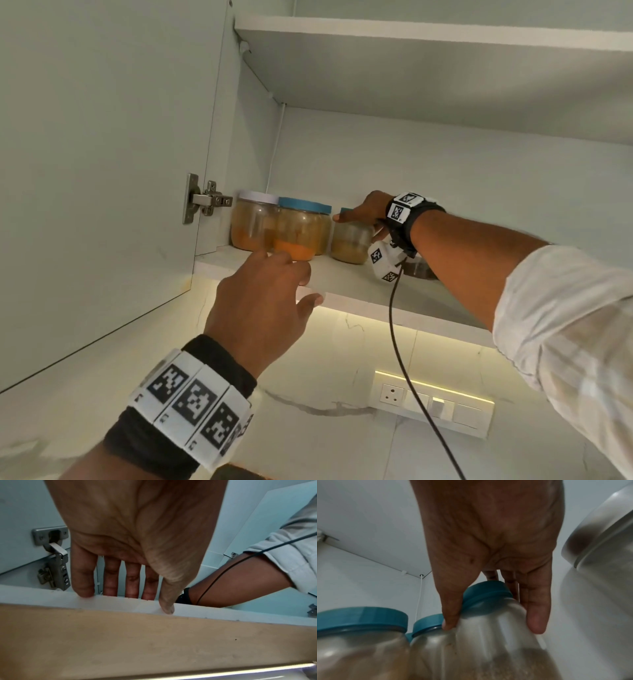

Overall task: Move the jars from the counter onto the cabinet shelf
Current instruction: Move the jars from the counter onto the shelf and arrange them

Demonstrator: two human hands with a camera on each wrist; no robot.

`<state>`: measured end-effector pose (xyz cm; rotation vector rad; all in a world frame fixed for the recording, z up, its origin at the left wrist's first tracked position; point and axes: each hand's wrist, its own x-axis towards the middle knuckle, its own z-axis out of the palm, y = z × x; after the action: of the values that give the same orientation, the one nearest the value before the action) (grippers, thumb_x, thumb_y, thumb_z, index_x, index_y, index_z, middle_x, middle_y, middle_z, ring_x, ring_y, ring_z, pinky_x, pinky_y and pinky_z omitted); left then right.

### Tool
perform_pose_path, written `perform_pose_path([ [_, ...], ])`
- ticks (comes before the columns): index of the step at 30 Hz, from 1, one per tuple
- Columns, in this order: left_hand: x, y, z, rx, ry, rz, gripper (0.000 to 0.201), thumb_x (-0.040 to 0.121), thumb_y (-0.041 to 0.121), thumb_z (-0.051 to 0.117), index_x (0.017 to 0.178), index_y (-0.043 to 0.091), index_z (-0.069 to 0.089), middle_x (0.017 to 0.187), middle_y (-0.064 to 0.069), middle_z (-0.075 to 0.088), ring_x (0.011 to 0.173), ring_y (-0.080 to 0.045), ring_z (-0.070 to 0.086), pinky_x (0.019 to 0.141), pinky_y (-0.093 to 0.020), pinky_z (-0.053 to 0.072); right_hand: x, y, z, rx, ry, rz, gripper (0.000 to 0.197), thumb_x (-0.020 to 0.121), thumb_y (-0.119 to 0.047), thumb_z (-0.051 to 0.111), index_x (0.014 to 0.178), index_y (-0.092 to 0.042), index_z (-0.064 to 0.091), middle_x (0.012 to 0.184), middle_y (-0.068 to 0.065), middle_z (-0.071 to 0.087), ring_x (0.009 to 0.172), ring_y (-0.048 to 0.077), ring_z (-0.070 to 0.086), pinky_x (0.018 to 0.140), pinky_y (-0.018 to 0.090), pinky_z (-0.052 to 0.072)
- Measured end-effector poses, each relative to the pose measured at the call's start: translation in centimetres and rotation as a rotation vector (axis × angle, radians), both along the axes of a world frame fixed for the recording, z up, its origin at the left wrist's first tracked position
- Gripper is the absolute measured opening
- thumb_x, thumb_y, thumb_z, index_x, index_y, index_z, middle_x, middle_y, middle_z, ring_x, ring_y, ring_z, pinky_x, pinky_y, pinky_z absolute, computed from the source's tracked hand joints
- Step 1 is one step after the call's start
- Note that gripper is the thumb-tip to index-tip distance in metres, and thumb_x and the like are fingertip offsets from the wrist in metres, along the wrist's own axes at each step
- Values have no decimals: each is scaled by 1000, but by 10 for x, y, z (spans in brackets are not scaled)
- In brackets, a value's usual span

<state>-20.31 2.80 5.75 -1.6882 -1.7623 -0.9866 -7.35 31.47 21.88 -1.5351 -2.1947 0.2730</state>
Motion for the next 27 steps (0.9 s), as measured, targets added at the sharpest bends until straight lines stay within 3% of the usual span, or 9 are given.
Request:
perform_pose_path([
  [3, -2, -1, 3, 0, -8, -6, 36, 90, 64, 60, 114, 38, 67, 116, 20, 65, 107, -4, 54, 76, -23, 38, -3, -7, 0, -27, 32, 34, 101, 48, -79, 89, 117, -9, 70, 112, 16, 76, 105, 37, 76, 91, 58, 64],
  [5, -4, -1, 4, -11, -4, -7, 37, 89, 66, 60, 113, 38, 67, 115, 21, 64, 106, -4, 54, 76, -24, 38, -3, 1, 1, -75, 43, 31, 102, 40, -80, 87, 115, -13, 74, 111, 13, 79, 103, 35, 78, 91, 59, 64],
  [8, -5, -1, 5, -18, -3, -14, 39, 88, 66, 59, 114, 38, 67, 116, 21, 64, 107, -2, 53, 78, -23, 36, 2, 13, 3, -143, 54, 32, 97, 41, -72, 91, 119, -16, 74, 121, 11, 77, 107, 33, 77, 94, 58, 63],
  [13, -6, 0, 4, -18, -3, -21, 39, 88, 66, 60, 113, 38, 68, 116, 19, 66, 108, -4, 55, 79, -23, 38, 10, -31, 3, -147, 97, 10, 75, 80, -47, 91, 137, -10, 62, 132, 12, 64, 118, 32, 70, 102, 52, 61],
  [17, -5, 0, 3, -43, 0, -18, 40, 89, 65, 58, 116, 37, 68, 121, 18, 66, 114, -5, 55, 81, -23, 39, 19, -48, 3, -118, 75, 15, 77, 85, -50, 87, 144, -11, 57, 135, 8, 59, 118, 30, 68, 103, 56, 59],
  [22, -2, -5, 5, -45, -26, -36, 38, 88, 61, 63, 113, 33, 71, 118, 14, 68, 111, -8, 58, 84, -25, 45, 37, -87, 7, 0, 56, 59, 74, 91, -47, 82, 146, -9, 52, 138, 13, 62, 119, 31, 71, 103, 51, 60],
  [24, 0, -6, 3, -48, -36, -36, 37, 89, 59, 64, 113, 33, 71, 119, 13, 68, 112, -9, 57, 83, -25, 46, 50, -109, 8, 36, 64, 85, 69, 91, -49, 81, 143, -11, 55, 132, 11, 66, 112, 29, 76, 98, 45, 61],
  [27, 3, -8, -2, -46, -84, -30, 39, 88, 60, 63, 115, 32, 71, 122, 11, 69, 117, -10, 57, 88, -29, 50, 74, -143, 6, 104, 92, 142, 54, 90, -55, 80, 124, -15, 68, 117, 5, 76, 97, 21, 80, 82, 36, 61],
])
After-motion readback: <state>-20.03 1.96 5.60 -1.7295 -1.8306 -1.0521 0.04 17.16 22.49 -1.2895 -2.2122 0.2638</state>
